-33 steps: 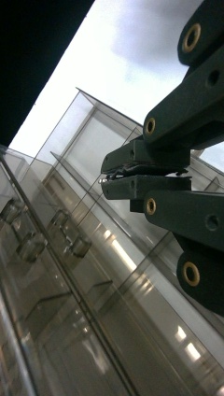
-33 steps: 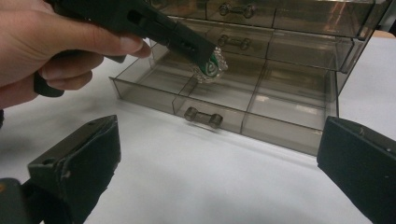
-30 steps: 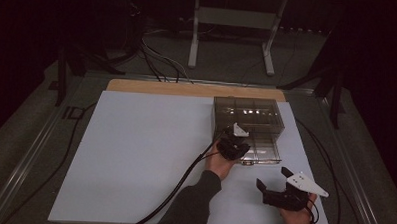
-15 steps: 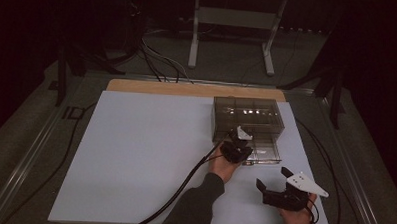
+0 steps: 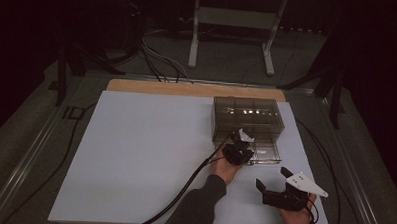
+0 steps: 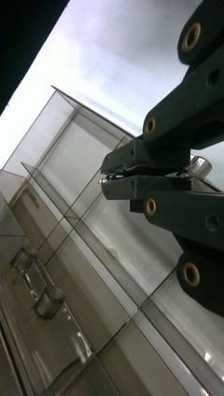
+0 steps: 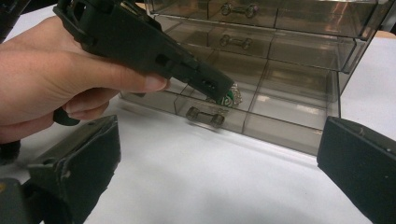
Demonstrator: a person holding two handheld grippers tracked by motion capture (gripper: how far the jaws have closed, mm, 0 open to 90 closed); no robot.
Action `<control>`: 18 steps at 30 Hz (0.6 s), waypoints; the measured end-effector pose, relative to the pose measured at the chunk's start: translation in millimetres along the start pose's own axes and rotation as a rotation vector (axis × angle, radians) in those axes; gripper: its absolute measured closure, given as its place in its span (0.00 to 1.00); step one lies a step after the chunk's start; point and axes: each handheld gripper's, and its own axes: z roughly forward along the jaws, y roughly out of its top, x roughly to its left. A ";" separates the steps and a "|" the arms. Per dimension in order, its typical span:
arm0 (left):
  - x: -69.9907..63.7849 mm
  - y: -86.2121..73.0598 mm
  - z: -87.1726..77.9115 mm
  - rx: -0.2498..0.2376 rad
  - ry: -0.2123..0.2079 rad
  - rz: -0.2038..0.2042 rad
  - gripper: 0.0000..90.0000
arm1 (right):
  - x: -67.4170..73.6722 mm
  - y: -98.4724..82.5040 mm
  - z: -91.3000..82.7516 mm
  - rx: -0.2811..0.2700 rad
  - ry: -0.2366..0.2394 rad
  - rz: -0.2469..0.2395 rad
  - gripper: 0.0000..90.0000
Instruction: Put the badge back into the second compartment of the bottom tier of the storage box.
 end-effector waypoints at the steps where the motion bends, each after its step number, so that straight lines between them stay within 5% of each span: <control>1: 0.5 0.3 -0.1 0.002 0.001 -0.007 0.98 | 0.0 0.0 0.0 0.000 0.000 0.000 0.00; 4: 1.1 0.3 -0.4 0.007 0.014 -0.007 0.96 | -0.3 -0.1 0.1 0.000 0.000 0.001 0.00; 7: 1.5 0.4 -0.8 0.004 0.031 -0.011 0.73 | -0.1 0.0 0.1 0.001 0.000 0.001 0.00; 8: 0.7 1.0 -2.6 -0.009 0.066 -0.012 0.73 | 0.0 0.0 0.0 0.001 0.000 0.000 0.00; 9: 0.2 1.4 -3.7 -0.019 0.082 -0.016 0.57 | 0.0 0.0 0.0 0.001 0.000 0.000 0.00; 11: -1.0 2.2 -7.2 -0.043 0.114 -0.006 0.43 | -0.1 -0.1 0.1 0.000 0.000 0.000 0.00; 13: -1.0 2.7 -8.9 -0.049 0.120 -0.004 0.39 | -0.2 -0.1 0.1 0.000 0.000 0.001 0.00; 15: -0.3 4.4 -12.7 -0.058 0.125 -0.006 0.20 | 0.0 -0.1 0.0 0.000 0.000 0.000 0.00; 18: 1.0 5.8 -17.8 -0.068 0.116 -0.006 0.07 | 0.1 -0.1 0.1 0.002 -0.001 -0.002 0.00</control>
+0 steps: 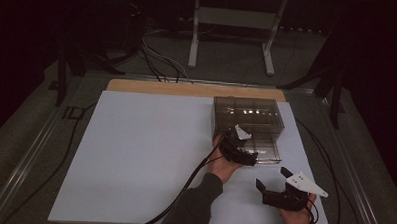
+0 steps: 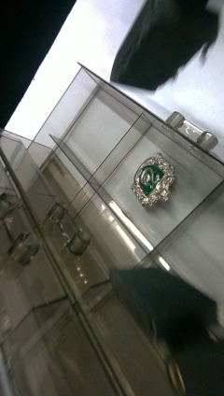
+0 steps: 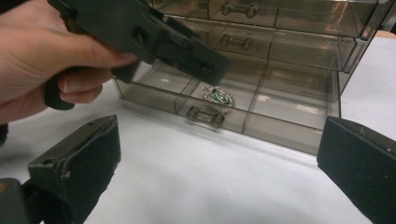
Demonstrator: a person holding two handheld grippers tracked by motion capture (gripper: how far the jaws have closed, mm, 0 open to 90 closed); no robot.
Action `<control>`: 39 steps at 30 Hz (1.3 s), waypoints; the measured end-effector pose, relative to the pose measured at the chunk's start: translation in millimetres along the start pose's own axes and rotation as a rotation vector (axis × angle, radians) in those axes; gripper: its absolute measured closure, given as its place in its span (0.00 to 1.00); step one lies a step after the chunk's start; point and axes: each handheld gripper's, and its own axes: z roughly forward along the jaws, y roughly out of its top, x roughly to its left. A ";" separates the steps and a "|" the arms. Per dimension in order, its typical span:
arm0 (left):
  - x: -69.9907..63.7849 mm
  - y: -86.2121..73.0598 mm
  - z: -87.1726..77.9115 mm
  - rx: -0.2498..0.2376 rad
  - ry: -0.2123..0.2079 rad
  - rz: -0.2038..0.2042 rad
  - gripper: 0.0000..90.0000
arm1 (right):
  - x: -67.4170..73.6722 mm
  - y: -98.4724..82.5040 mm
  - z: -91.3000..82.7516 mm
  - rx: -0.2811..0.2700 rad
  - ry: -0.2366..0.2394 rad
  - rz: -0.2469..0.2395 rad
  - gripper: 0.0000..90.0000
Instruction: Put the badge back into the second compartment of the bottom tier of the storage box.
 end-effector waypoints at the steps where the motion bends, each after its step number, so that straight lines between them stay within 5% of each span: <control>1: 1.1 0.8 -1.9 0.000 -0.009 -0.005 0.03 | 0.0 0.0 -0.1 0.000 0.000 0.000 0.00; 13: 10.8 3.7 -38.3 -0.069 0.003 0.026 0.00 | 0.3 0.1 -0.2 0.000 0.000 0.001 0.00; 20: 27.9 -0.2 -60.7 -0.079 0.036 0.039 0.00 | 0.7 0.1 0.0 0.000 0.001 0.003 0.00; 25: 54.5 -12.4 -93.4 -0.137 0.060 0.014 0.00 | 1.5 0.1 0.2 0.000 0.002 0.000 0.00; 39: 90.6 -36.8 -149.6 -0.215 0.130 0.033 0.00 | 3.5 -0.3 1.3 0.003 0.003 -0.001 0.00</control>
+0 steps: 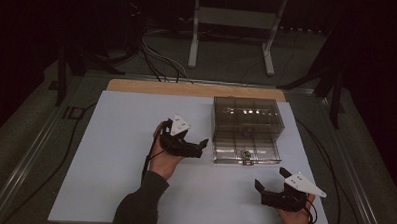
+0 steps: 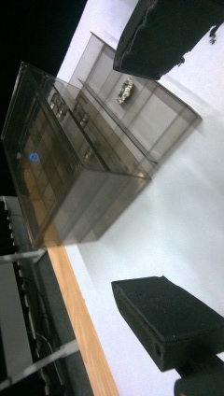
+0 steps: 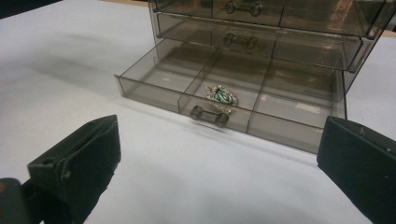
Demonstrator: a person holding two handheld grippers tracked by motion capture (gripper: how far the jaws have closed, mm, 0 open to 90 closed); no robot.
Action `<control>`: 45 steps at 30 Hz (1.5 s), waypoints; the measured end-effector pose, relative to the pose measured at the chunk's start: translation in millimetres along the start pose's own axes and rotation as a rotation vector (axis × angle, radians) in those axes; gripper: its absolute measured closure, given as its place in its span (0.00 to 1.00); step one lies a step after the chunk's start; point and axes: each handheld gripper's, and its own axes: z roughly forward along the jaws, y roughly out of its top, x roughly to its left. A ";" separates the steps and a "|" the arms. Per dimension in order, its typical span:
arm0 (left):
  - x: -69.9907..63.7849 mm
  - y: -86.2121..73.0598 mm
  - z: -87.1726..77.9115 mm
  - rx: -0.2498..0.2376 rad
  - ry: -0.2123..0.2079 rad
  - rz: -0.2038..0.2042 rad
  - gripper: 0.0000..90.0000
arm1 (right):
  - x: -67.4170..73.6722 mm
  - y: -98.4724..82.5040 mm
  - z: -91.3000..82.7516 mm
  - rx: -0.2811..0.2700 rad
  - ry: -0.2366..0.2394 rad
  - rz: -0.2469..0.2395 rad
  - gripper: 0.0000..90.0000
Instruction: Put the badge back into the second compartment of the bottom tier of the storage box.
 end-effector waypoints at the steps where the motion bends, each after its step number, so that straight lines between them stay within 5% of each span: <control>1: 2.7 -0.7 -3.7 -0.003 0.000 -0.007 0.00 | 0.0 0.0 0.0 0.000 0.000 0.000 0.00; 17: 36.2 -30.2 -65.1 -0.043 0.081 -0.031 0.00 | 0.6 -0.4 0.2 -0.002 0.001 0.001 0.00; 27: 61.0 -65.7 -115.1 -0.066 0.160 -0.057 0.00 | 2.6 -0.6 1.2 -0.006 0.003 0.001 0.00; 38: 74.0 -106.6 -147.0 -0.094 0.230 -0.082 0.01 | 3.3 -0.6 1.6 -0.015 0.002 0.006 0.00; 45: 75.9 -125.4 -163.3 -0.159 0.269 -0.086 0.01 | 4.1 -0.3 2.5 -0.023 0.006 0.005 0.00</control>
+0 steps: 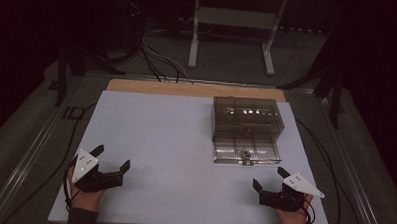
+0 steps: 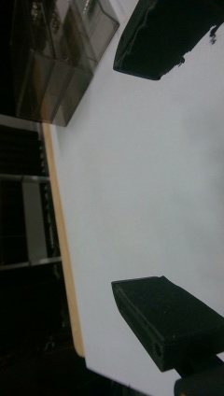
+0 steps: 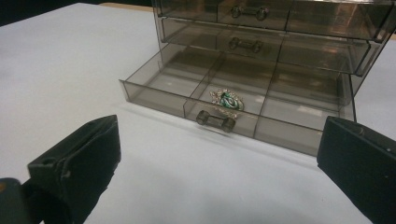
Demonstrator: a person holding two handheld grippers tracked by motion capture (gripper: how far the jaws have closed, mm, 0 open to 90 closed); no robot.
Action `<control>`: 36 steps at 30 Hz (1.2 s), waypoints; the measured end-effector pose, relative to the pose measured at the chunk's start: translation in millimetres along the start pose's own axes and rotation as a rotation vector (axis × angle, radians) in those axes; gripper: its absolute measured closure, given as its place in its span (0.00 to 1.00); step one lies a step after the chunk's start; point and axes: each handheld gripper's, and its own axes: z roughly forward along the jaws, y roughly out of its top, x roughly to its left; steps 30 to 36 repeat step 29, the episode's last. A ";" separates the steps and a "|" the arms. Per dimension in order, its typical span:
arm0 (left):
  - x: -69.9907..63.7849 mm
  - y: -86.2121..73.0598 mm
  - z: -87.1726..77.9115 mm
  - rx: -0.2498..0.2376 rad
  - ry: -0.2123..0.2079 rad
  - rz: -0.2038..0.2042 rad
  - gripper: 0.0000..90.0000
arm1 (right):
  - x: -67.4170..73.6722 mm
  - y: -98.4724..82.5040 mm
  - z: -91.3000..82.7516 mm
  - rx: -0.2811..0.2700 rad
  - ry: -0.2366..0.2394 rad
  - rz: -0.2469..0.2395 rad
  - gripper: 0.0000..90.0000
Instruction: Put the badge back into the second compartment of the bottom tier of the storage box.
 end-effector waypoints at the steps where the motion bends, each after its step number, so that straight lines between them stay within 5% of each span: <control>1: 0.7 -1.1 -1.8 -0.010 0.004 -0.001 0.01 | 0.0 0.0 0.0 0.000 0.000 0.000 0.00; 18: -2.7 -16.5 -2.0 -0.045 0.021 -0.048 0.01 | -1.7 1.2 -2.9 -0.044 0.000 -0.006 0.00; 36: 0.0 -19.3 4.8 -0.007 0.040 -0.075 0.01 | -5.5 -1.4 -2.8 -0.041 -0.008 0.006 0.00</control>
